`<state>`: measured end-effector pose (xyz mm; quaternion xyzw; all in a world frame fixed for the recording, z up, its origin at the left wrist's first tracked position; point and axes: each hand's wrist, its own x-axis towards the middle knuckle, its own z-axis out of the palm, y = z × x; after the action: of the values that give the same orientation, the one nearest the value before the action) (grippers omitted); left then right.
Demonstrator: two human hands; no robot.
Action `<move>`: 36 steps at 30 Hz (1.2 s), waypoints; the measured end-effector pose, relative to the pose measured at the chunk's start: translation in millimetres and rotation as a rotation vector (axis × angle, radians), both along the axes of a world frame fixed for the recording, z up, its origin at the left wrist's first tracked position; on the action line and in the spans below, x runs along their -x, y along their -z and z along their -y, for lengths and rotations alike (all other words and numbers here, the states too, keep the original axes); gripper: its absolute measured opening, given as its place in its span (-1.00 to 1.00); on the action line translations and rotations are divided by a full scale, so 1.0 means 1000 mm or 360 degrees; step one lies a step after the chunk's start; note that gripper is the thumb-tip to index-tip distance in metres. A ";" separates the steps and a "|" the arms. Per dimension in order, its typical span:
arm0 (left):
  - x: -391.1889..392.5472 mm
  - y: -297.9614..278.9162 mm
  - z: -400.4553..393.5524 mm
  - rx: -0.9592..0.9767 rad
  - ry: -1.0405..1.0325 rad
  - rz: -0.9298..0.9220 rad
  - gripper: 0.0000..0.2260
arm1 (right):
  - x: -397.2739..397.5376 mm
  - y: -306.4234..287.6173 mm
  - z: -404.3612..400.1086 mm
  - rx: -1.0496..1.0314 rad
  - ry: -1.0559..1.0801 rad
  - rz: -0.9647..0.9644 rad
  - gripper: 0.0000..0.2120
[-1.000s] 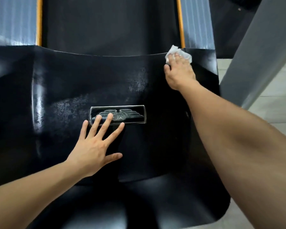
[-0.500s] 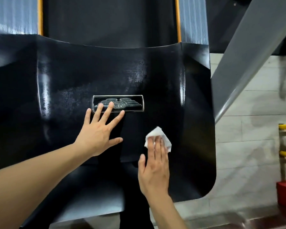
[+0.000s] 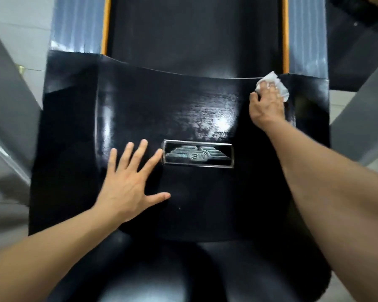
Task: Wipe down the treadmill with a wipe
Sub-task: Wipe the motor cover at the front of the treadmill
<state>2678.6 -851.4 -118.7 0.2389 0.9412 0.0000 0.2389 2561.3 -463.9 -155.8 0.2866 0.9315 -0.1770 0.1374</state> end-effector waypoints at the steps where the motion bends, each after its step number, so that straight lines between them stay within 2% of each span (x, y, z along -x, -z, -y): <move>1: 0.001 0.002 0.001 0.0004 -0.0006 0.0014 -0.04 | 0.013 0.001 0.007 0.0042 -0.0012 0.0012 -0.41; 4: 0.004 0.003 -0.001 -0.0027 -0.0017 0.0037 -0.04 | 0.032 -0.003 0.057 0.0198 -0.0285 -0.0076 -0.36; 9: 0.006 0.000 0.000 -0.0031 -0.0011 0.0106 -0.05 | 0.028 -0.012 0.210 0.0562 -0.0918 -0.0118 -0.59; 12: 0.014 -0.009 0.005 -0.0076 0.0005 0.0185 -0.12 | 0.023 -0.013 0.279 0.0749 -0.1250 -0.0082 -0.52; 16: 0.026 -0.026 0.037 -0.0189 0.0098 0.0155 -0.32 | 0.006 -0.019 0.294 0.0795 -0.1266 -0.0162 -0.55; 19: 0.021 -0.027 0.081 -0.0232 -0.0070 -0.0027 -0.44 | -0.021 -0.018 0.294 0.0758 -0.1188 -0.0388 -0.58; 21: 0.018 -0.024 0.113 -0.0215 -0.0286 -0.0026 -0.41 | -0.030 -0.013 0.304 0.0700 -0.1124 -0.0403 -0.55; 24: 0.018 -0.018 0.151 -0.0242 -0.0541 0.0095 -0.38 | -0.019 -0.014 0.328 0.0513 -0.1044 -0.0252 -0.44; 30: 0.018 -0.005 0.191 -0.0384 -0.0549 0.0289 -0.33 | 0.065 -0.009 0.358 0.0105 -0.1062 -0.0209 -0.38; 33: 0.012 -0.001 0.198 -0.0447 -0.0523 0.0315 -0.29 | 0.100 -0.005 0.377 0.0031 -0.1013 -0.0119 -0.37; 36: 0.010 0.003 0.198 -0.0488 -0.0549 0.0342 -0.28 | 0.124 0.001 0.417 0.0038 -0.1103 -0.0110 -0.38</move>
<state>2668.6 -1049.9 -121.8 0.1069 0.9263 0.2090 0.2948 2437.7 -881.1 -156.7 -0.0546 0.9754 -0.1402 0.1610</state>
